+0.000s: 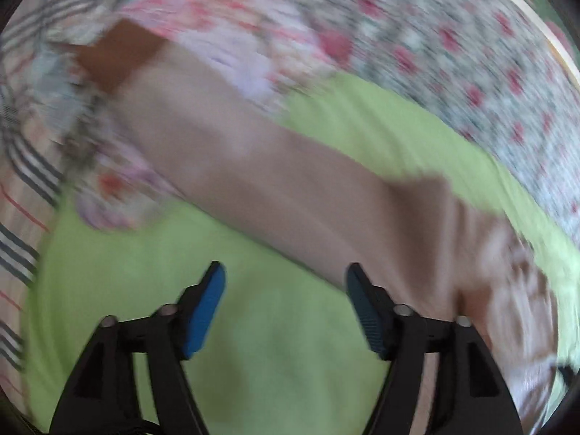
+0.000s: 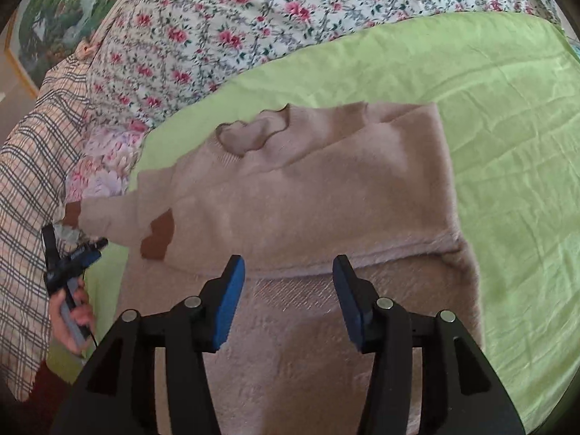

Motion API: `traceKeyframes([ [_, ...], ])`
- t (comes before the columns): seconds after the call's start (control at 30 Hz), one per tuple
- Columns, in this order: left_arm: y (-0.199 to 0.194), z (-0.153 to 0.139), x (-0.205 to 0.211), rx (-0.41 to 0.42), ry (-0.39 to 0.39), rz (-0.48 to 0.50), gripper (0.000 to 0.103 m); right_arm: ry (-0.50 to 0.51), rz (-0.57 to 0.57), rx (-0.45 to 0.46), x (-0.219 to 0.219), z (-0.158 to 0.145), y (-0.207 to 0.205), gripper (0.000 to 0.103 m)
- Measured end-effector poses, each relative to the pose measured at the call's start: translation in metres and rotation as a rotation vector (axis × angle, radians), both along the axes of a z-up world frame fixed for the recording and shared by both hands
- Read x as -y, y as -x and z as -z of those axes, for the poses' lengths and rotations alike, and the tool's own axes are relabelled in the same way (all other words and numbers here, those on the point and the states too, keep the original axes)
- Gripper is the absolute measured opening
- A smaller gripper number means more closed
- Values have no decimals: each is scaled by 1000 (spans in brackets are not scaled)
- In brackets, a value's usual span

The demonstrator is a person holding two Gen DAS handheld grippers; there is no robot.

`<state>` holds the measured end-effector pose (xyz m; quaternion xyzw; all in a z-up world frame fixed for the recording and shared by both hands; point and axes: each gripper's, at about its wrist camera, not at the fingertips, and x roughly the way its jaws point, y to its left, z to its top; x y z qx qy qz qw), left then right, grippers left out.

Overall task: Fold small clothes
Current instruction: 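Grasp the brown cuff of the other sleeve with the left gripper, then fold the held sleeve across the chest and open the left gripper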

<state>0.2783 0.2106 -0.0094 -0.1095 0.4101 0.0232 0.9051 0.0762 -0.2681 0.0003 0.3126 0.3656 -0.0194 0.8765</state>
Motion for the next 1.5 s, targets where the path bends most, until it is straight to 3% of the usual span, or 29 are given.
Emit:
traceKeyframes([
  [0.03,-8,-7,-20,9,-12,-61,86,-2,-8,-8,-3,2,-2,52],
  [0.2,-50,-29,-103,41,1,-277,86,-25,-26,-60,-12,16,-11,52],
  [0.3,-69,-38,-134,63,28,-332,86,-24,-32,-76,-16,19,-17,52],
  [0.37,-76,-45,-138,92,18,-337,68,-33,-35,-81,-17,20,-21,52],
  [0.4,-79,-50,-139,113,16,-310,32,-29,-36,-82,-19,20,-23,52],
  [0.43,-81,-52,-137,113,20,-286,7,-21,-37,-81,-20,19,-23,52],
  [0.53,-75,-63,-122,162,-21,-239,7,-24,-44,-70,-22,17,-23,52],
  [0.73,-43,-77,-45,228,-19,-93,6,-36,-44,-57,-23,14,-12,52],
  [0.97,12,-82,87,247,92,186,5,-63,-16,-51,-13,12,3,52],
  [1.2,55,-58,229,168,167,459,5,-67,18,-28,3,8,17,52],
  [1.37,73,-38,299,117,153,597,5,-93,56,-29,17,15,23,52],
  [1.5,80,0,342,32,111,709,8,-108,68,-34,22,21,17,52],
])
